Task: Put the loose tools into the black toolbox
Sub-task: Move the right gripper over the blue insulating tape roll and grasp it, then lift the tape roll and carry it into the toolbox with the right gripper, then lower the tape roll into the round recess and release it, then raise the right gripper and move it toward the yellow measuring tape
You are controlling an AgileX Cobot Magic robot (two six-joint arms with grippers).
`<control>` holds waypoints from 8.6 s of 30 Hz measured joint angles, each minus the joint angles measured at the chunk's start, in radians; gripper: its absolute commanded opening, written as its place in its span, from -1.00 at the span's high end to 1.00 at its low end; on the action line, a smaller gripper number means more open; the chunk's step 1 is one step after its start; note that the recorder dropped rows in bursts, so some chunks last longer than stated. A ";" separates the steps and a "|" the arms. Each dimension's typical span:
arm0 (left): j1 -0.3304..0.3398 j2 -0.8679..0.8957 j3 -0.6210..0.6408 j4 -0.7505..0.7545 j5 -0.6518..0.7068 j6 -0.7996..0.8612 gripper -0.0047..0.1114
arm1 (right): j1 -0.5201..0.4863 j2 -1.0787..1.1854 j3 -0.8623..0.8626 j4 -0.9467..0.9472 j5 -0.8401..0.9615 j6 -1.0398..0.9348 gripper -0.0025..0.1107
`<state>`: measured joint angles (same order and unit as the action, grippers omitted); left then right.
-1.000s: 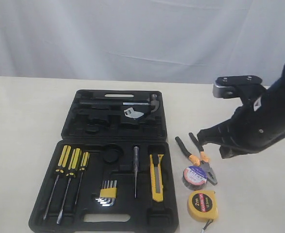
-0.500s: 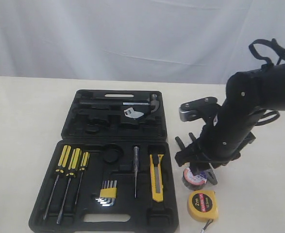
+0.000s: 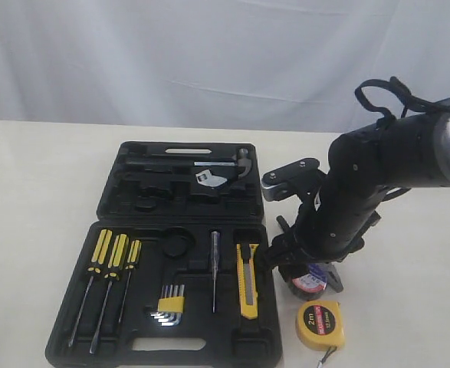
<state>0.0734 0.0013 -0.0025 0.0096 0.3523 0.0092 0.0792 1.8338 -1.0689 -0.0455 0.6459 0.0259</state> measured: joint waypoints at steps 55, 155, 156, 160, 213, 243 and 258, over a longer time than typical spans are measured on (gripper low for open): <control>0.000 0.000 0.000 0.000 0.000 0.000 0.92 | 0.038 -0.012 -0.212 0.011 0.234 0.083 0.73; 0.000 0.000 0.000 0.000 0.000 0.000 0.92 | 0.287 0.453 -0.759 -0.030 0.256 0.094 0.96; 0.000 0.000 0.000 0.000 0.000 0.000 0.92 | 0.287 0.448 -0.759 -0.030 0.254 0.094 0.96; 0.000 0.000 0.000 0.000 0.000 0.000 0.92 | 0.287 0.432 -0.759 -0.030 0.240 0.094 0.96; 0.000 0.000 0.000 0.000 0.000 0.000 0.92 | 0.278 0.087 -0.710 -0.028 0.559 0.027 0.96; 0.000 0.000 0.000 0.000 0.000 0.000 0.92 | -0.071 -0.176 0.013 -0.023 0.065 -0.100 0.96; 0.000 0.000 0.000 0.000 0.000 0.000 0.92 | -0.071 -0.143 0.013 -0.023 0.047 -0.098 0.81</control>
<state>0.0734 0.0013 -0.0025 0.0096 0.3523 0.0092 0.0078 1.6903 -1.0559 -0.0686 0.6927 -0.0719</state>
